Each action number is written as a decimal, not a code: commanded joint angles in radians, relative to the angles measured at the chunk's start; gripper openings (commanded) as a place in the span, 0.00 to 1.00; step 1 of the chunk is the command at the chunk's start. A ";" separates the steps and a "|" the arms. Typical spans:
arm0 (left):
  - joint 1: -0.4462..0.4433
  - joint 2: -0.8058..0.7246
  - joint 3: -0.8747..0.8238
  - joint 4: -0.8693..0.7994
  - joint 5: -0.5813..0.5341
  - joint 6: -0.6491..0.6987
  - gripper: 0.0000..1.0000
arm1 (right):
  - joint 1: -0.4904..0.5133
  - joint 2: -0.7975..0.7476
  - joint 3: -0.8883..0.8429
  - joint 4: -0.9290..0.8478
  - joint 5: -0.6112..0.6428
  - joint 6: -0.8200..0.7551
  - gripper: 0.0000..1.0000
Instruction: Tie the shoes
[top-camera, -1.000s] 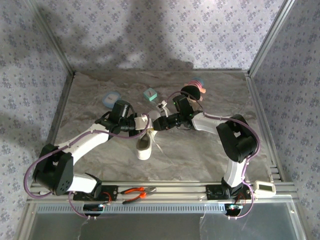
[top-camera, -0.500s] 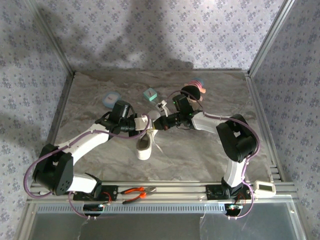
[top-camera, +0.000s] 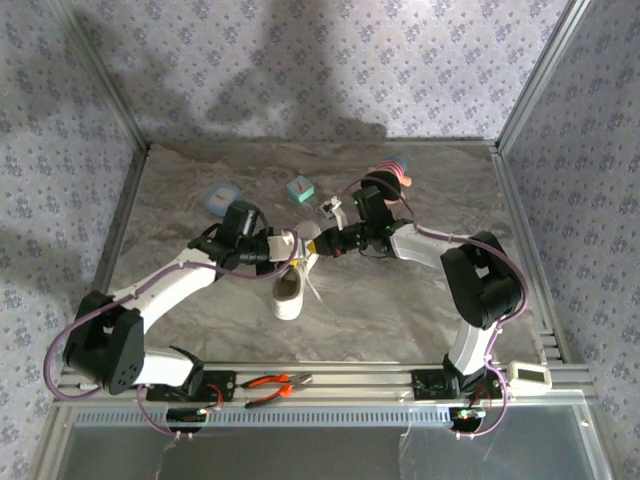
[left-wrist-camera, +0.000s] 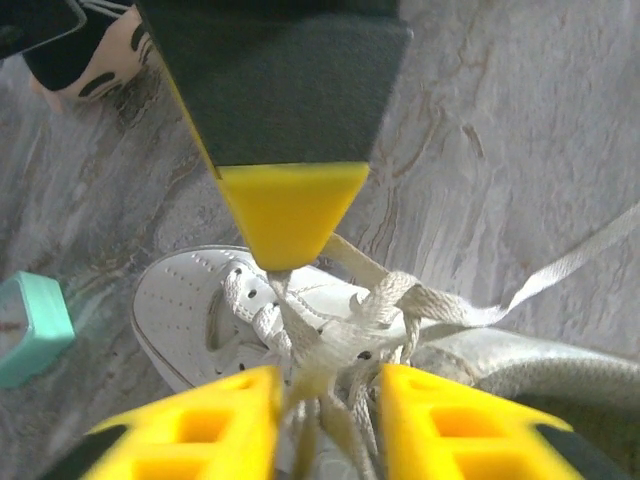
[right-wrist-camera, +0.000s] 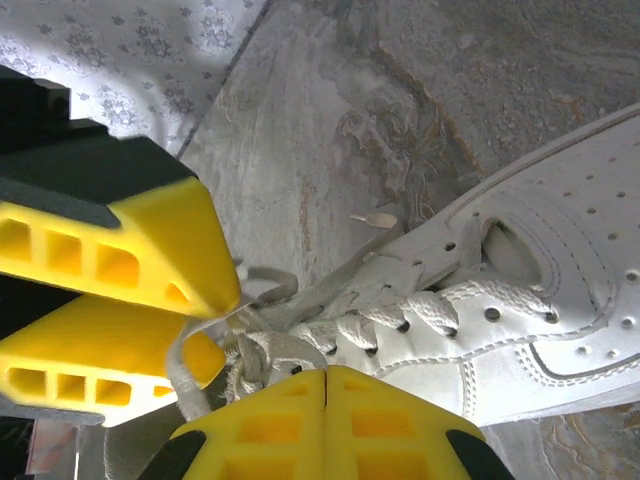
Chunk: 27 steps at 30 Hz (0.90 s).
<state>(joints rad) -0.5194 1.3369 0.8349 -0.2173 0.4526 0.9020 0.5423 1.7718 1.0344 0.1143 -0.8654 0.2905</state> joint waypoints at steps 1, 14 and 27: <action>-0.005 -0.052 0.005 -0.016 0.008 0.000 0.43 | 0.013 -0.009 0.044 -0.071 0.014 -0.055 0.00; 0.217 -0.171 -0.034 -0.214 0.094 -0.073 0.63 | 0.021 -0.002 0.085 -0.157 0.049 -0.112 0.00; 0.236 -0.004 0.003 -0.268 0.093 0.081 0.53 | 0.035 0.040 0.219 -0.399 0.087 -0.265 0.00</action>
<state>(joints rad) -0.2741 1.3224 0.7975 -0.4397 0.5251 0.9195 0.5747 1.7973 1.2037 -0.1913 -0.7944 0.0830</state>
